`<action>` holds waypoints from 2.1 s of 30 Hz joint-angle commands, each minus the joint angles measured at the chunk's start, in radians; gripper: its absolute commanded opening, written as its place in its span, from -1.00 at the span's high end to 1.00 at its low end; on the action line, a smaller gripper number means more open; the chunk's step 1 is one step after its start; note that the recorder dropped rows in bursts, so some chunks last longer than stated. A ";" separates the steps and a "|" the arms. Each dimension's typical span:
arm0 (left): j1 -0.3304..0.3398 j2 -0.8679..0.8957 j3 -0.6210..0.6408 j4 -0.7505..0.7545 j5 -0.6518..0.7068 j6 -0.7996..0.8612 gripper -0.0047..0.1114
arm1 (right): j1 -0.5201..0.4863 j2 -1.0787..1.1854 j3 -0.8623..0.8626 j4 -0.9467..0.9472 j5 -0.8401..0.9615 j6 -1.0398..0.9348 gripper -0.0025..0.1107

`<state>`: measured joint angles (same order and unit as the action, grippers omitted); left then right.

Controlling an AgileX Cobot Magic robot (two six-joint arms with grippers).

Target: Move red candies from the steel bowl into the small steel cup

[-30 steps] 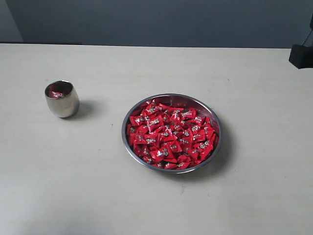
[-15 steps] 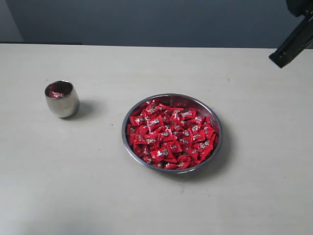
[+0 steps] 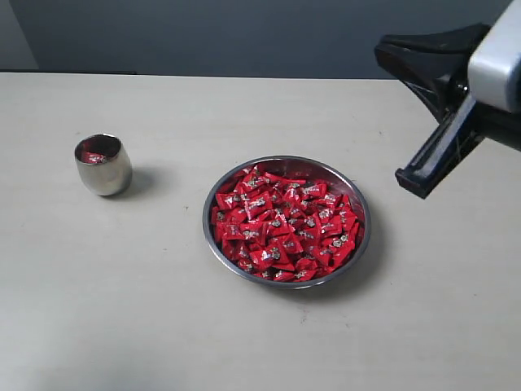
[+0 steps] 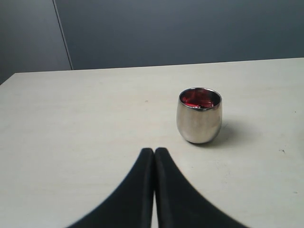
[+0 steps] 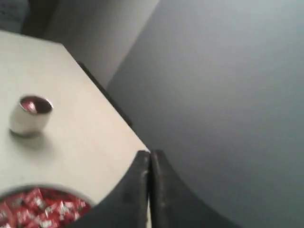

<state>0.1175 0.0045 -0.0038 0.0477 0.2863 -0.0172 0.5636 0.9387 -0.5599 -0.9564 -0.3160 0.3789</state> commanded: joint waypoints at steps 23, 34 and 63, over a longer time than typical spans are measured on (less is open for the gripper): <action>0.001 -0.004 0.004 -0.002 -0.002 -0.002 0.91 | -0.006 0.842 -0.636 1.279 0.875 -0.789 0.97; 0.001 -0.004 0.004 -0.002 -0.002 -0.002 0.91 | 0.000 0.930 -0.697 1.430 0.913 -0.839 0.97; 0.001 -0.004 0.004 -0.002 -0.002 -0.002 0.91 | 0.066 1.042 -0.760 1.521 0.910 -0.825 0.11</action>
<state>0.1175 0.0045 -0.0038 0.0477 0.2863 -0.0172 0.6289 1.9819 -1.3029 0.5570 0.6012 -0.4537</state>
